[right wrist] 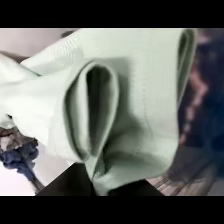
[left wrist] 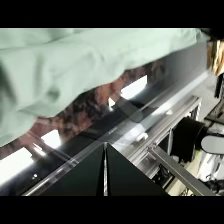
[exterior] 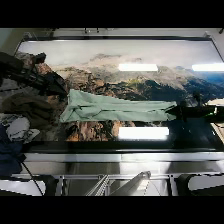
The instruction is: Fold the shirts.
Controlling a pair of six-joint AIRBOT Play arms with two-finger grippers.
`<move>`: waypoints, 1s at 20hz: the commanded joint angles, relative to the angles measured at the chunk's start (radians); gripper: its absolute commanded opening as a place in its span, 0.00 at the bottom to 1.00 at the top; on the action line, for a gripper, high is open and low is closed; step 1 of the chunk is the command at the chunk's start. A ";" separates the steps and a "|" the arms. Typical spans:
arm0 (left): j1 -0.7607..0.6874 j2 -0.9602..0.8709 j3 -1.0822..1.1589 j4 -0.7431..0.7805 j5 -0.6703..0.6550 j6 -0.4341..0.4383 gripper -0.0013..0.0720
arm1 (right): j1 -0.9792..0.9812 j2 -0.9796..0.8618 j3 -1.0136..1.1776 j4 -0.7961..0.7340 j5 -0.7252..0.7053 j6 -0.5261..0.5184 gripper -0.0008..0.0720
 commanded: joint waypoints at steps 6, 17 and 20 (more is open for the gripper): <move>-0.485 -0.217 0.016 0.002 -0.390 -0.071 0.05 | -0.147 0.099 0.123 0.003 0.224 0.005 0.04; -0.845 -0.645 0.539 -0.002 -0.510 -0.317 0.05 | -0.211 0.110 0.203 0.012 0.439 -0.030 0.04; -0.842 -0.656 0.488 -0.148 -0.524 -0.301 0.05 | -0.213 0.150 0.234 0.146 0.491 -0.019 0.04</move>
